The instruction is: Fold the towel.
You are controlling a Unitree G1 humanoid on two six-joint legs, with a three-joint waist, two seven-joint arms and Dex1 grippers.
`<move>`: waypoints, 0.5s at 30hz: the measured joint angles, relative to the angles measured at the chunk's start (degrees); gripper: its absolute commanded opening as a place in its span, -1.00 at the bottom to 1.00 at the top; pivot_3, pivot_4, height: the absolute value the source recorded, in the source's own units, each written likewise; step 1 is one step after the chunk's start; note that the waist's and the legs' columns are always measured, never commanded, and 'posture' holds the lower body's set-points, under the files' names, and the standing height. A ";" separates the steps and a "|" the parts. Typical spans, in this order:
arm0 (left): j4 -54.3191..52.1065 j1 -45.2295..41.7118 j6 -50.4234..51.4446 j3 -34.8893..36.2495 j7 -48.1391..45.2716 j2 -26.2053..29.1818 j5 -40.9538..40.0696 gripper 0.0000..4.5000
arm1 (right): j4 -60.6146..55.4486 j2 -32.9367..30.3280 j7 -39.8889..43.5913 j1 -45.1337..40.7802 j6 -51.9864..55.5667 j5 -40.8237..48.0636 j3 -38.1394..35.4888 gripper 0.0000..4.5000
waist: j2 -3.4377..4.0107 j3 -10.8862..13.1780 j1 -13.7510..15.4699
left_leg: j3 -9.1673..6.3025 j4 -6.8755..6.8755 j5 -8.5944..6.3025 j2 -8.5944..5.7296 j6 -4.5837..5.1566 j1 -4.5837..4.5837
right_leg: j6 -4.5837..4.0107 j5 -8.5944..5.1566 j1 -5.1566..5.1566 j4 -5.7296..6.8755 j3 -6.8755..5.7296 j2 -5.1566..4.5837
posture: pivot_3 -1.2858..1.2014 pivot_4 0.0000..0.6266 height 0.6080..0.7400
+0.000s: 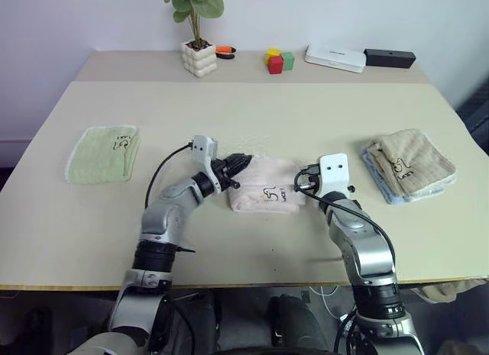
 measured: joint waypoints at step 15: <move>-1.78 2.41 21.25 6.94 -4.80 12.45 -13.00 1.00 | -4.28 -12.04 32.76 -2.89 -10.74 24.13 -7.70 0.97 | 0.02 0.02 -0.73 | -0.04 -0.04 0.00 0.01 0.00 0.04 | 0.04 -0.03 0.04 0.01 0.00 0.02 | 0.03 -0.52 0.92</move>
